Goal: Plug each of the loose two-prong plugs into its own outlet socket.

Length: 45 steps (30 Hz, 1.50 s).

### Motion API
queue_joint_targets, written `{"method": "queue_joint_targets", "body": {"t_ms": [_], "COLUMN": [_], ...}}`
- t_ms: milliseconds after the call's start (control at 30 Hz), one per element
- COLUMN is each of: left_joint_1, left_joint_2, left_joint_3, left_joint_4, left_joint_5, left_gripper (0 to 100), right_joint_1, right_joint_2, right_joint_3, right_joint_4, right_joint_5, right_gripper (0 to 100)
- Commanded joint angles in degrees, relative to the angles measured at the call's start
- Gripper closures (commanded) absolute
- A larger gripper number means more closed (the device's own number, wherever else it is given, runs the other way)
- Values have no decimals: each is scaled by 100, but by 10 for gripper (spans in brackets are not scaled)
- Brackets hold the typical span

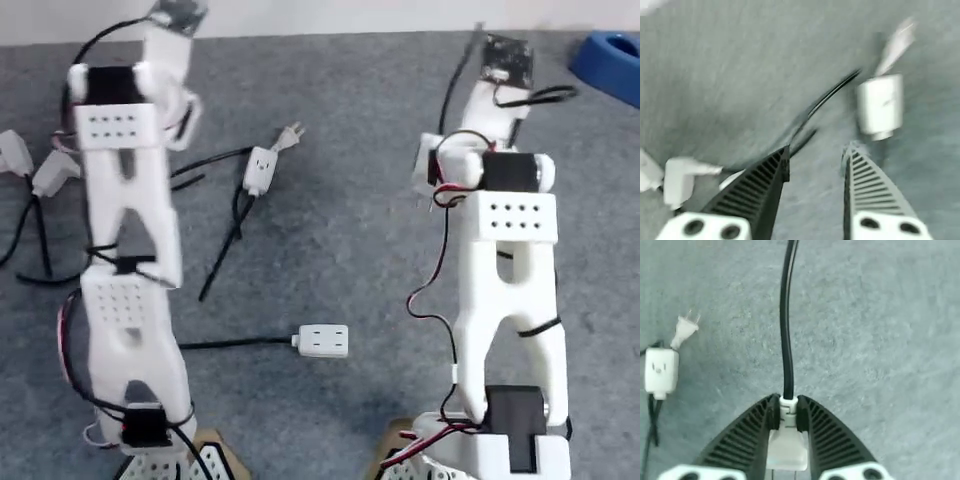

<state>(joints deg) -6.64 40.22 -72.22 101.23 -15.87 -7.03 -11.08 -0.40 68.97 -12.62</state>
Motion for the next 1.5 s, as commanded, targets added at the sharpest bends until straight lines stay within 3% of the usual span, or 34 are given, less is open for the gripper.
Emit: {"method": "queue_joint_targets", "body": {"t_ms": [0, 133, 467, 800, 1033, 1200, 1467], "left_joint_1": [1007, 1543, 2202, 1745, 1631, 1596, 1613], "left_joint_2": [-1719, -2958, -5701, -8330, -11116, -13059, -14088], "left_joint_3": [277, 1218, 5815, 8901, 12514, 13437, 14782], "left_joint_4": [35, 26, -9, -1635, -3912, -4044, -4114], "left_joint_5": [589, 703, 545, 369, 369, 281, 211], "left_gripper": [818, 816, 690, 684, 684, 684, 684], "right_joint_1": [57, -110, -752, -1701, -2211, -2659, -2993], "right_joint_2": [-119, -145, -180, -796, -1138, -1147, -1147], "right_joint_3": [-321, -277, -163, -163, -92, 989, 1578], "right_joint_4": [57, 75, 119, 884, 1077, 84, -505], "right_joint_5": [-844, -1064, -1152, -1327, -1363, -1380, -1380], "right_gripper": [994, 994, 994, 994, 994, 994, 994]}}
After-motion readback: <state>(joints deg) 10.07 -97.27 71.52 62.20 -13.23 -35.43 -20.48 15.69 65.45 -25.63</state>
